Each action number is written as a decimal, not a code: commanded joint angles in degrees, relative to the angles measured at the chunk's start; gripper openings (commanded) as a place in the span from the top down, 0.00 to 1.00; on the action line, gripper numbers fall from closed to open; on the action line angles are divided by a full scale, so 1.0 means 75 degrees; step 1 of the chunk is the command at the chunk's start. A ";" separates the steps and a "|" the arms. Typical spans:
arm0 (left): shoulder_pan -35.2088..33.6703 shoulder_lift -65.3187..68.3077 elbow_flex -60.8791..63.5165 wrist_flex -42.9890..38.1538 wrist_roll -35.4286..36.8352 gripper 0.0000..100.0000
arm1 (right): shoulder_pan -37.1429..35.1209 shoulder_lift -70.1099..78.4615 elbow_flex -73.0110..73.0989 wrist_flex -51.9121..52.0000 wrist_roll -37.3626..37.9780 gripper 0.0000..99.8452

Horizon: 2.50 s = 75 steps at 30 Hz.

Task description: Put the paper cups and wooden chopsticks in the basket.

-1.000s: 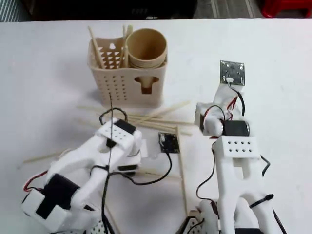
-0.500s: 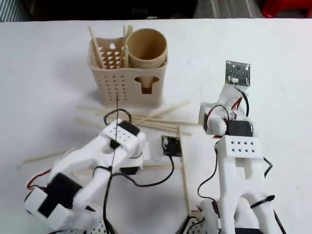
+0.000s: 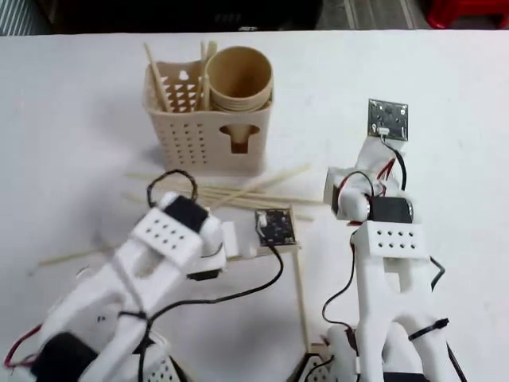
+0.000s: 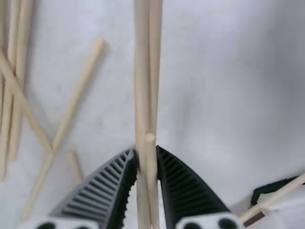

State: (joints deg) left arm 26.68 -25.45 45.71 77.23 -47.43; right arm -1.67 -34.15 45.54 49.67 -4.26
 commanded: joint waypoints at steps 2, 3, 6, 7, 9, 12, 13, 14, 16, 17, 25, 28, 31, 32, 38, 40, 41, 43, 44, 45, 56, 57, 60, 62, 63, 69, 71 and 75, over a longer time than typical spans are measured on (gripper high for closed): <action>-0.0158 -0.1518 -0.0270 0.0621 0.0105 0.98 | 0.0088 -0.0205 -0.0070 -0.0111 0.0070 0.86; -0.0287 -0.1752 -0.0270 0.0656 0.0105 0.98 | 0.0088 -0.0205 -0.0070 -0.0111 0.0070 0.86; -0.0850 -0.2338 -0.0316 0.0656 0.0070 0.98 | 0.0088 -0.0193 -0.0070 -0.0111 0.0070 0.86; -0.1049 -0.2491 -0.0422 0.0703 0.0070 0.98 | 0.0088 -0.0193 -0.0070 -0.0111 0.0070 0.86; -0.1354 -0.2772 -0.0727 0.0891 0.0059 0.98 | 0.0088 -0.0182 -0.0070 -0.0111 0.0070 0.86; -0.1577 -0.3089 -0.1407 0.1196 0.0105 0.98 | 0.0088 -0.0158 -0.0070 -0.0111 0.0070 0.86; -0.1588 -0.3182 -0.1653 0.1266 0.0141 0.98 | 0.0088 -0.0158 -0.0070 -0.0111 0.0070 0.86; -0.1612 -0.3276 -0.1899 0.1301 0.0305 0.98 | 0.0088 -0.0147 -0.0070 -0.0111 0.0070 0.86; -0.1612 -0.3370 -0.2403 0.1336 0.0797 0.98 | 0.0088 -0.0147 -0.0070 -0.0111 0.0070 0.86; -0.1588 -0.3382 -0.2637 0.1336 0.0996 0.98 | 0.0088 -0.0147 -0.0070 -0.0111 0.0070 0.86; -0.1565 -0.3382 -0.4278 0.0949 0.2098 0.98 | 0.0088 -0.0147 -0.0070 -0.0111 0.0070 0.86; -0.1565 -0.3382 -0.4736 0.0551 0.2438 0.98 | 0.0076 -0.0147 -0.0070 -0.0111 0.0070 0.86; -0.1565 -0.3382 -0.5017 -0.0023 0.2766 0.98 | 0.0076 -0.0147 -0.0070 -0.0111 0.0070 0.86; -0.1565 -0.3382 -0.5075 -0.0246 0.2860 0.98 | 0.0076 -0.0147 -0.0070 -0.0111 0.0070 0.86; -0.1612 -0.3370 -0.5075 -0.1793 0.3376 0.98 | 0.0076 -0.0147 -0.0070 -0.0111 0.0070 0.86; -0.1612 -0.3370 -0.5052 -0.2274 0.3493 0.98 | 0.0064 -0.0147 -0.0070 -0.0111 0.0070 0.86; -0.1612 -0.3370 -0.5052 -0.2485 0.3540 0.98 | 0.0053 -0.0147 -0.0070 -0.0111 0.0070 0.86; -0.1612 -0.3370 -0.5040 -0.2942 0.3634 0.98 | 0.0053 -0.0147 -0.0070 -0.0111 0.0070 0.86; -0.1623 -0.3370 -0.5040 -0.3141 0.3669 0.98 | 0.0053 -0.0147 -0.0070 -0.0111 0.0070 0.86; -0.1623 -0.3370 -0.5040 -0.3341 0.3716 0.98 | 0.0053 -0.0147 -0.0070 -0.0123 0.0070 0.86; -0.2268 -0.2503 -0.5017 -0.4759 0.4724 0.98 | 0.0041 -0.0147 -0.0070 -0.0123 0.0070 0.86; -0.2421 -0.2327 -0.5017 -0.4911 0.4993 0.98 | 0.0053 -0.0147 -0.0070 -0.0123 0.0070 0.86; -0.2983 -0.1834 -0.5005 -0.5591 0.6048 0.98 | 0.0053 -0.0147 -0.0070 -0.0123 0.0070 0.86; -0.3206 -0.1588 -0.4841 -0.6130 0.6529 0.98 | 0.0053 -0.0147 -0.0070 -0.0123 0.0070 0.86; -0.3253 -0.1495 -0.4665 -0.6423 0.6588 0.98 | 0.0053 -0.0147 -0.0070 -0.0123 0.0070 0.86; -0.3300 -0.1377 -0.2848 -0.8358 0.6576 0.98 | 0.0053 -0.0147 -0.0070 -0.0123 0.0070 0.86; -0.3311 -0.1377 -0.2251 -0.8908 0.6564 0.98 | 0.0041 -0.0147 -0.0070 -0.0123 0.0070 0.86; -0.3311 -0.1377 -0.1348 -0.9495 0.6130 0.98 | 0.0041 -0.0147 -0.0070 -0.0123 0.0082 0.86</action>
State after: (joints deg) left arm 2.24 -35.91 31.30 11.38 1.36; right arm -1.67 -34.15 45.54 49.67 -4.26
